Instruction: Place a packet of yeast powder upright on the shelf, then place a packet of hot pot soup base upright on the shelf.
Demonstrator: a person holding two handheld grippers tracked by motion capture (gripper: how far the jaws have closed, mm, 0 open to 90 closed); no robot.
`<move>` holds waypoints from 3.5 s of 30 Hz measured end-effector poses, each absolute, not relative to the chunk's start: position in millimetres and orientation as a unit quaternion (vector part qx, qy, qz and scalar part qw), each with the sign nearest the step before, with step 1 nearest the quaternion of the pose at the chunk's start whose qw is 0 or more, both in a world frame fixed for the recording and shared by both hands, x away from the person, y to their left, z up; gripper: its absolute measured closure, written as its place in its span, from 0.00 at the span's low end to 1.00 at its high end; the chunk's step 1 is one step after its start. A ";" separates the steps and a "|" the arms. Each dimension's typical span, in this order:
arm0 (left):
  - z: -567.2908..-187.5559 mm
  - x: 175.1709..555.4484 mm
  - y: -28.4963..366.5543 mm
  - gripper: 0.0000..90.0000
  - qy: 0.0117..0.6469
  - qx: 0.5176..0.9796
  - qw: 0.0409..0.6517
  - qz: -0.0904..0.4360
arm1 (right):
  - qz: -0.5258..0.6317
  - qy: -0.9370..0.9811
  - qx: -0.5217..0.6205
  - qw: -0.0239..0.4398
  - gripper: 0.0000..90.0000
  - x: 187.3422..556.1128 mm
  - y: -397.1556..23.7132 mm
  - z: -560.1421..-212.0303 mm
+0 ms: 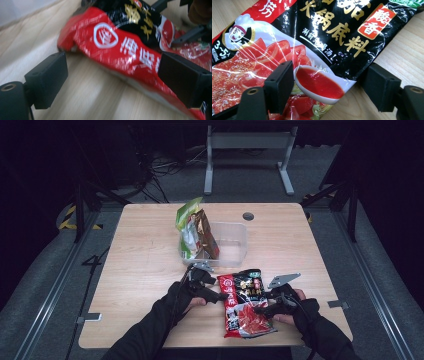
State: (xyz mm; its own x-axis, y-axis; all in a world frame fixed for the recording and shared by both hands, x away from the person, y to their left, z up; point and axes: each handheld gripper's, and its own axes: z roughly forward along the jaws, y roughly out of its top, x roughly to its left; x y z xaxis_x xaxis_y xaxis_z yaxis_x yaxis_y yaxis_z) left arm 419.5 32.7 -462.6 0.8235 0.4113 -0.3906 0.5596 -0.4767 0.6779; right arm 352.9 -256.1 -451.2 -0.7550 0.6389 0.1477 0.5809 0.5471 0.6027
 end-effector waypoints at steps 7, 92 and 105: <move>-468.5 431.1 21.9 0.16 0.305 0.846 0.426 -0.102 | 0.327 0.880 0.342 0.046 0.30 353.4 -254.4 -451.8; -347.2 382.4 69.0 0.98 0.257 0.730 0.614 0.159 | 0.366 0.865 0.332 0.090 0.18 357.3 -285.8 -438.8; -323.9 389.2 60.3 0.97 0.252 0.708 0.635 0.178 | 0.369 0.861 0.339 0.088 0.18 357.5 -288.6 -440.0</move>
State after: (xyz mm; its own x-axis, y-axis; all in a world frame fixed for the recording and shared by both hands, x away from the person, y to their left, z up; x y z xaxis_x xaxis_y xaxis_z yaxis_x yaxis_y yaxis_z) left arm 389.2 60.3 -323.9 0.8097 0.5830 -0.0666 0.1298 -0.0673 0.9893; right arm 357.5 -288.6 -440.0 -0.7545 0.6488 0.0986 0.5187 0.4974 0.6954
